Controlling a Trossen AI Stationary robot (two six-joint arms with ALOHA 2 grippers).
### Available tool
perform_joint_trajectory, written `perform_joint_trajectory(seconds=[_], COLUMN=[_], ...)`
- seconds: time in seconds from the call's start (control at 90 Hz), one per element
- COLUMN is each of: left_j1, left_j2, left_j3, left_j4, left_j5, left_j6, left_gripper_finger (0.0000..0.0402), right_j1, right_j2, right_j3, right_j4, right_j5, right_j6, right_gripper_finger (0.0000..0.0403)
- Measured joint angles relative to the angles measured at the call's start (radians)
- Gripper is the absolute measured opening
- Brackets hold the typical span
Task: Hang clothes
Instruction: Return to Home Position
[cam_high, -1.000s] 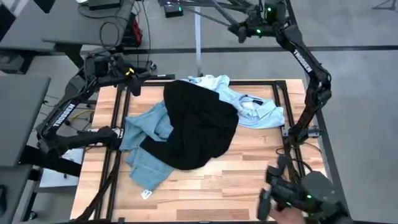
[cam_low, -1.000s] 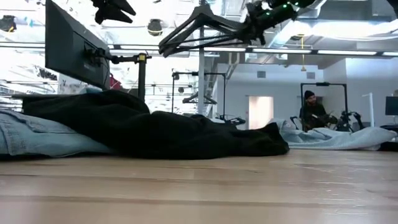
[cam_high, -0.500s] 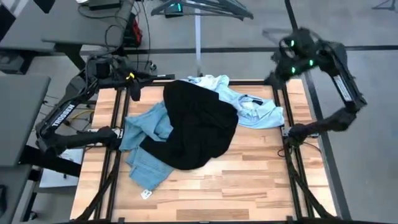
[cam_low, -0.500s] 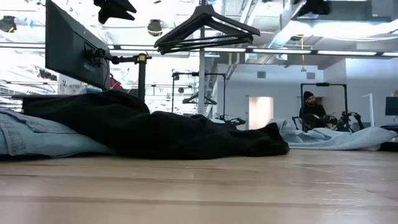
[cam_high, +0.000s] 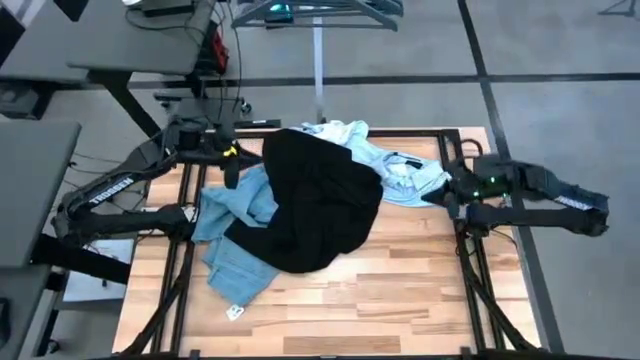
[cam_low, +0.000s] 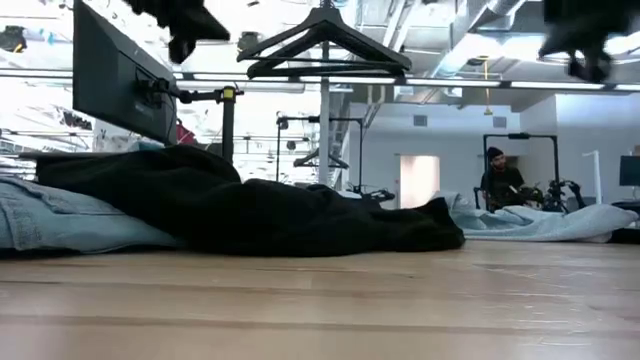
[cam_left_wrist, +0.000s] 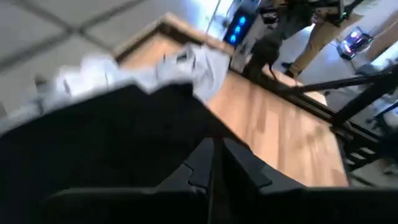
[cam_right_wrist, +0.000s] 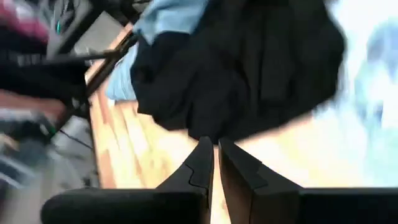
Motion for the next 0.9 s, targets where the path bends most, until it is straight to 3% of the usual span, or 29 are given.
perform_joint_trajectory(seconds=[0.089,0.233,0.444,0.711,0.9], left_j1=[-0.025,-0.105,-0.23,-0.364,-0.439], left_j2=[0.003,0.004,-0.004,-0.004,-0.003], left_j3=[-0.015,-0.015,-0.013,-0.013,-0.015], left_j4=[0.001,0.073,0.159,0.188,0.161], left_j5=[-0.001,-0.001,-0.008,-0.06,-0.163], left_j6=[-0.064,0.043,0.051,0.045,0.055], left_gripper_finger=[0.0013,0.0013,0.0013,0.0013,0.0013], right_j1=[0.025,0.035,-0.003,-0.006,0.015], right_j2=[-0.075,-0.17,-0.227,-0.257,-0.22], right_j3=[-0.134,-0.367,-0.622,-0.673,-0.673], right_j4=[0.108,0.452,0.869,0.852,0.852], right_j5=[0.042,0.155,0.16,0.094,0.075], right_j6=[-0.107,-0.304,-0.469,-0.704,-0.723], right_gripper_finger=[0.0013,0.0013,0.0013,0.0013,0.0013])
